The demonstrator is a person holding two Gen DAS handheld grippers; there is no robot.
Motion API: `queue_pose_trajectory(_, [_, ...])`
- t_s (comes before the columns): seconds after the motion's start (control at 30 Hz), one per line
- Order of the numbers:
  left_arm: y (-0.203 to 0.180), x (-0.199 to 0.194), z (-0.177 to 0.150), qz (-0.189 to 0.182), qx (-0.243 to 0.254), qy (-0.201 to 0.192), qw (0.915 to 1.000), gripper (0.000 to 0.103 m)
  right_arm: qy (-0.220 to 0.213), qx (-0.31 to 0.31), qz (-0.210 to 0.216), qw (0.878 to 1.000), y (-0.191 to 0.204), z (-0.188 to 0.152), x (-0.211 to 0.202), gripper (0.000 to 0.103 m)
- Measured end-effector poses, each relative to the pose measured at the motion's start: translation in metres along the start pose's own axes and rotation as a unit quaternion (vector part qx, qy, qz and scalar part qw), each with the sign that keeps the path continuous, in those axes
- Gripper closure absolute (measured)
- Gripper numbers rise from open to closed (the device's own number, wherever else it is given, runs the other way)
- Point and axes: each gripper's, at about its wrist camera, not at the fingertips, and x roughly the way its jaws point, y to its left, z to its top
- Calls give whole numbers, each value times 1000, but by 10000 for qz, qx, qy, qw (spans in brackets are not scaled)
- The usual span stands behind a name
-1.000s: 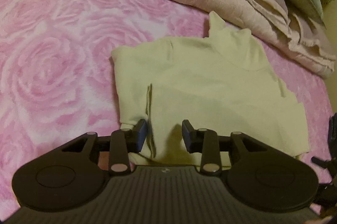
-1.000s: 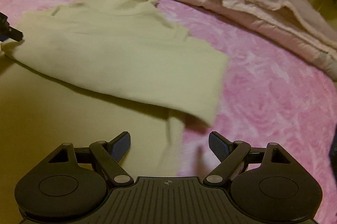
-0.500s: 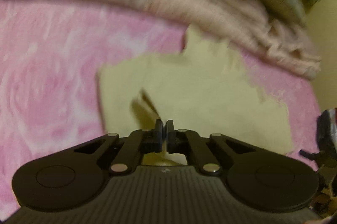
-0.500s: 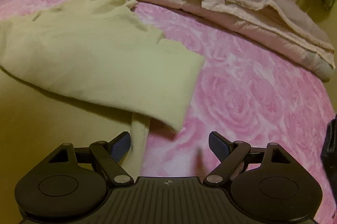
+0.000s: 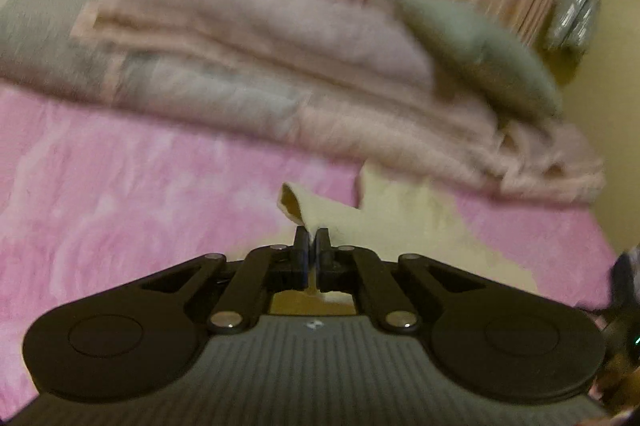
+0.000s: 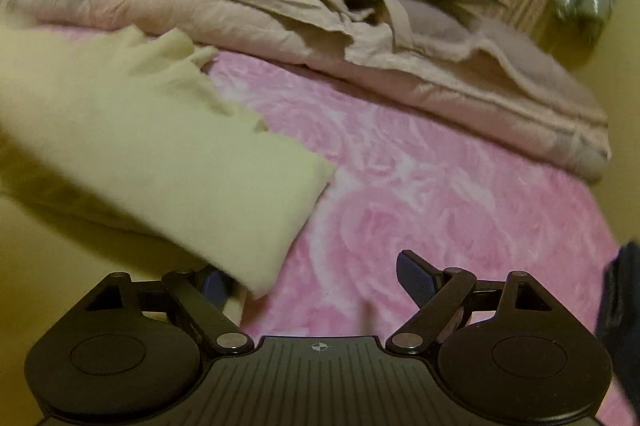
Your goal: Fold clothes
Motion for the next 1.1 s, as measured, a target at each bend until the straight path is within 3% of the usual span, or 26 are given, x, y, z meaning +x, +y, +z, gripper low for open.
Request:
queue_pose_trajectory(0.07, [3,9,-18,43,-53,276,9996,103,-86,458,287,9985,-9,3,-6,19])
queue_pose_trajectory(0.13, [4,10,-30,98,-63,295,9995,103,-137,716,417,9965,-15,7,-10,19])
queue_pose_trajectory(0.23, [10,8,-33,186,-268,182,9993,103,121,343,-181,9992,-12,9,7,19])
queue_pose_trajectory(0.37, [9,5,-25,208,-10,74,9998,103,-292,317,-436,9981,-12,10,-3,19])
queue_pose_trajectory(0.6, [9,17,-52,611,515,548,9953,102,499,-15,112,9987,-16,11,2,18])
queue_pose_trajectory(0.7, [7,20,-51,584,694,570,9942,102,838,-156,354,9957,-18,12,4,19])
queue_pose_trajectory(0.77, [3,18,-42,556,839,438,9940,100,1025,-178,723,9919,-21,15,-3,19])
queue_pose_trajectory(0.83, [4,8,-31,555,697,188,9958,98,1218,-79,1393,9827,-25,21,-13,19])
queue_pose_trajectory(0.93, [10,-7,-18,609,148,-149,9979,98,948,339,1741,9796,-32,34,-30,19])
queue_pose_trajectory(1.03, [2,-3,-15,365,203,-80,9991,98,645,760,1962,9755,-34,49,-24,20])
queue_pose_trajectory(1.07, [-3,3,-15,229,303,39,9993,98,683,794,1982,9745,-30,50,-14,25])
queue_pose_trajectory(1.1, [-7,11,-17,134,400,205,9989,96,722,828,2001,9736,-27,52,-3,40])
